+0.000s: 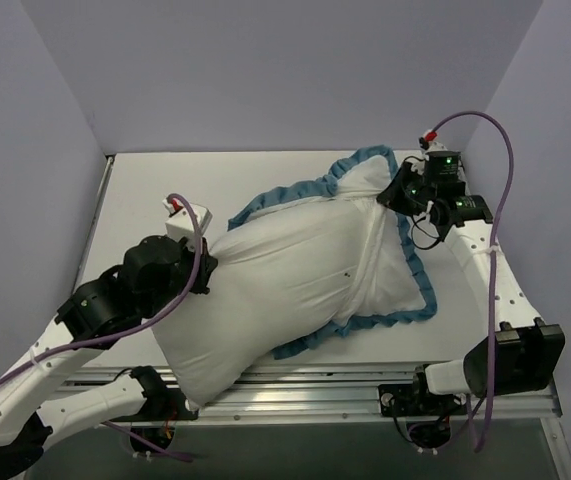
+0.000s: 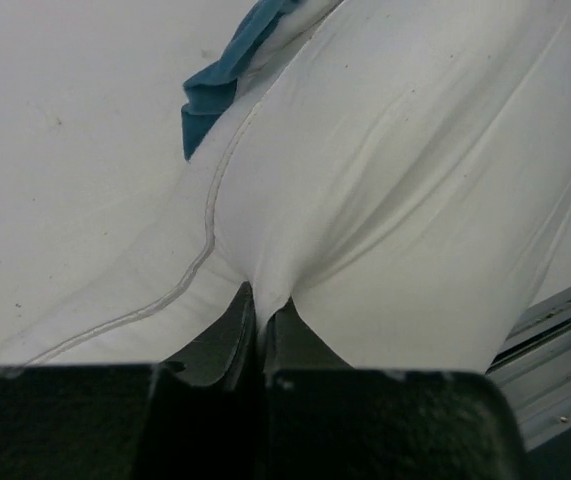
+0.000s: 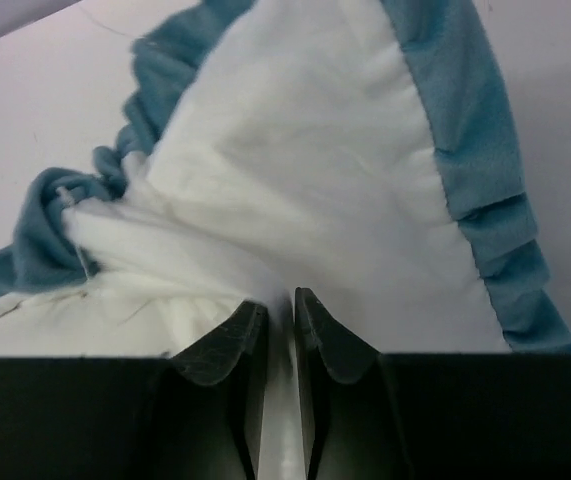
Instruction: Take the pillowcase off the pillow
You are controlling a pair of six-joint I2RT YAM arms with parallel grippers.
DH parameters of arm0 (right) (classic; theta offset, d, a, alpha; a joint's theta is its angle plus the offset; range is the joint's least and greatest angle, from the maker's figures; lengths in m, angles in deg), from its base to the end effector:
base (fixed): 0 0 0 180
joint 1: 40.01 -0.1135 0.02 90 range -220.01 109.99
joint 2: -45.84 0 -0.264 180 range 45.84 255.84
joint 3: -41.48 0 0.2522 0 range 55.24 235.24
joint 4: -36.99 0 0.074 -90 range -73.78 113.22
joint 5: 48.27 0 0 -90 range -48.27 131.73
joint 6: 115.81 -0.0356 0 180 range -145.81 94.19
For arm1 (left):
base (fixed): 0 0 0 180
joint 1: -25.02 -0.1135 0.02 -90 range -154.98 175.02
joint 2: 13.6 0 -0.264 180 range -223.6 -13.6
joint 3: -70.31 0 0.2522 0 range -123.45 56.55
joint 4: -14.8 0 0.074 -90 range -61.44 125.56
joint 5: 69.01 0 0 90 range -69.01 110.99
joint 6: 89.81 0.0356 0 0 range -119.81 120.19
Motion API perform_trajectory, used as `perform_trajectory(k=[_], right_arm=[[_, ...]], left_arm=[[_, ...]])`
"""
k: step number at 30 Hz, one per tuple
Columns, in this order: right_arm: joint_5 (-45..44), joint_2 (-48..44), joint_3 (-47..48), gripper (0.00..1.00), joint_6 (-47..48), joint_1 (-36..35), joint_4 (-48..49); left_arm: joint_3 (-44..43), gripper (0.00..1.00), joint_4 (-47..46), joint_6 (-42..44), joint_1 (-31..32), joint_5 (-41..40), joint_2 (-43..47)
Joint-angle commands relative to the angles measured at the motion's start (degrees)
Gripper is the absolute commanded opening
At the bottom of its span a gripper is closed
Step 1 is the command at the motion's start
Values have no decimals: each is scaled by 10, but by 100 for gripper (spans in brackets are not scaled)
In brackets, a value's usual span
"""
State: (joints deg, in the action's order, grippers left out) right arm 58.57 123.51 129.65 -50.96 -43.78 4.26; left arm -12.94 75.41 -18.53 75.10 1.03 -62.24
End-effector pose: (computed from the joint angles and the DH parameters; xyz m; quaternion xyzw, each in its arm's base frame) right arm 0.3103 0.0308 0.3765 0.0721 0.8221 0.2554 0.5037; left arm 0.1054 -0.1070 0.4078 0.1373 0.8290 -0.1736 0.5137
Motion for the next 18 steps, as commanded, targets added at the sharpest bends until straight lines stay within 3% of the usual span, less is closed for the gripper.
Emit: perform_trajectory(k=[1, 5, 6, 8, 11, 12, 14, 18], right_arm=[[-76, 6, -3, 14, 31, -35, 102], [-74, -11, -42, 40, 21, -74, 121], [-74, -21, -45, 49, 19, -84, 119], [-75, -32, -57, 57, 19, -96, 113], [-83, -66, -93, 68, 21, -118, 98], [-86, -87, -118, 70, 21, -123, 95], [-93, -109, -142, 74, 21, -126, 82], [-98, -180, -195, 81, 19, -128, 63]], left_arm=[[14, 2, -54, 44, -17, -89, -38], [9, 2, -156, 77, -83, -68, -122], [8, 4, -177, 83, -128, -32, -137], [6, 32, -234, 91, -160, -4, -177], [-16, 85, -266, 131, -162, 12, -217], [-33, 91, -262, 138, -158, 39, -222], [-39, 97, -259, 149, -125, 55, -221], [-3, 94, -274, 236, 11, 12, -194]])
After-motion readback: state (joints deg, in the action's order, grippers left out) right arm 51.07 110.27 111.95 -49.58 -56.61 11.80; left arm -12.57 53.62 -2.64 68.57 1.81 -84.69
